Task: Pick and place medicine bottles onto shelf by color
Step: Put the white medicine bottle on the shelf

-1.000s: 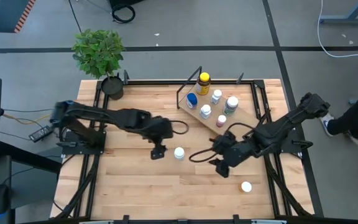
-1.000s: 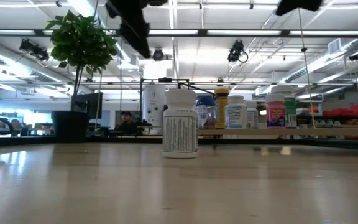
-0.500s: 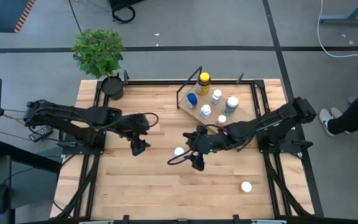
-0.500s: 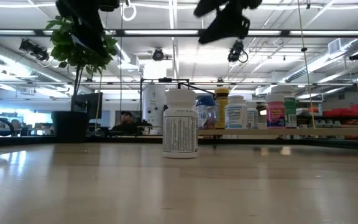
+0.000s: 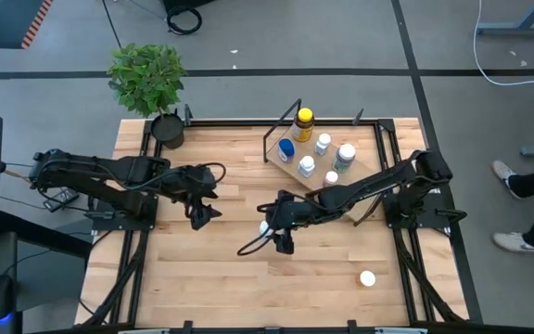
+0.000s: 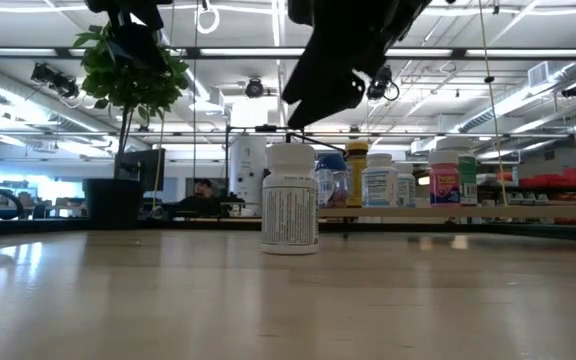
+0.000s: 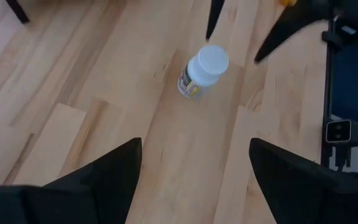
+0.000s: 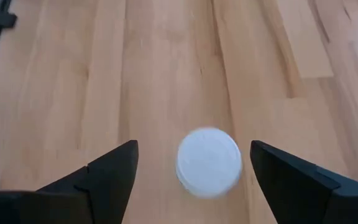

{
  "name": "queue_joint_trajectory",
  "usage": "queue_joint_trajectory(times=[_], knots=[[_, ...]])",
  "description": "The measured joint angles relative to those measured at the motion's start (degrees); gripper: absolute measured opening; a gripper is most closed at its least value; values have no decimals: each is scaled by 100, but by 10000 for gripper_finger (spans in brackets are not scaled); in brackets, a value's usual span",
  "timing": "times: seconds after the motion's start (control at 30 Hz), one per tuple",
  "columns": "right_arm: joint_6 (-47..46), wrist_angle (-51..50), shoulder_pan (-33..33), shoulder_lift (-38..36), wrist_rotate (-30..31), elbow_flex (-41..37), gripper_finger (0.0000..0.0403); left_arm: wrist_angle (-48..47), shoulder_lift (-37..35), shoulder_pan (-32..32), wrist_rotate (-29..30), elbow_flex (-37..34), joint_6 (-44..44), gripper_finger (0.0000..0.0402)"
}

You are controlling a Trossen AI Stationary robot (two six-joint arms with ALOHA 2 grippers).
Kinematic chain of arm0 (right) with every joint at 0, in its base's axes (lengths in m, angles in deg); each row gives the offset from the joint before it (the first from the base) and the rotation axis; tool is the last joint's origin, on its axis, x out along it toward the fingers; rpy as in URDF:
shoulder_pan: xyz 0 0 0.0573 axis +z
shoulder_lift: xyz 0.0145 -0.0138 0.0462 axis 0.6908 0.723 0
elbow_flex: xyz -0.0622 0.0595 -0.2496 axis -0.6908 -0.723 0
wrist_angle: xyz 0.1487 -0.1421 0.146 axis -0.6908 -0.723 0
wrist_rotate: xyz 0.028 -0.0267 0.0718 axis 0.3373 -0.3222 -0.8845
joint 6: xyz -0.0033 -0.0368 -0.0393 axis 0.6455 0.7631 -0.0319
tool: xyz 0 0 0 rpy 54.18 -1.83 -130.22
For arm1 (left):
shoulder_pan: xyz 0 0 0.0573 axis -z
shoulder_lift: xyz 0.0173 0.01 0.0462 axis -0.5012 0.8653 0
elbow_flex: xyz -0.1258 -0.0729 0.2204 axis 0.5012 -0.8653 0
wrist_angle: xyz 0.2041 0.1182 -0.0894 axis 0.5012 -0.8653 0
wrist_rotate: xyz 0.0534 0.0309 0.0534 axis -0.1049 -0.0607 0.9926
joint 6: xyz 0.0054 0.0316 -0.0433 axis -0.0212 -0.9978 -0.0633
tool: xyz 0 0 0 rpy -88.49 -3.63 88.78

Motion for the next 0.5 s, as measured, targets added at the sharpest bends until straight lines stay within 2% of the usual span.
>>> queue_joint_trajectory(times=[0.5], knots=[[29, 159, -181, 438, 46, 0, 317, 11, 9, -2, 13, 0, 8, 302]])
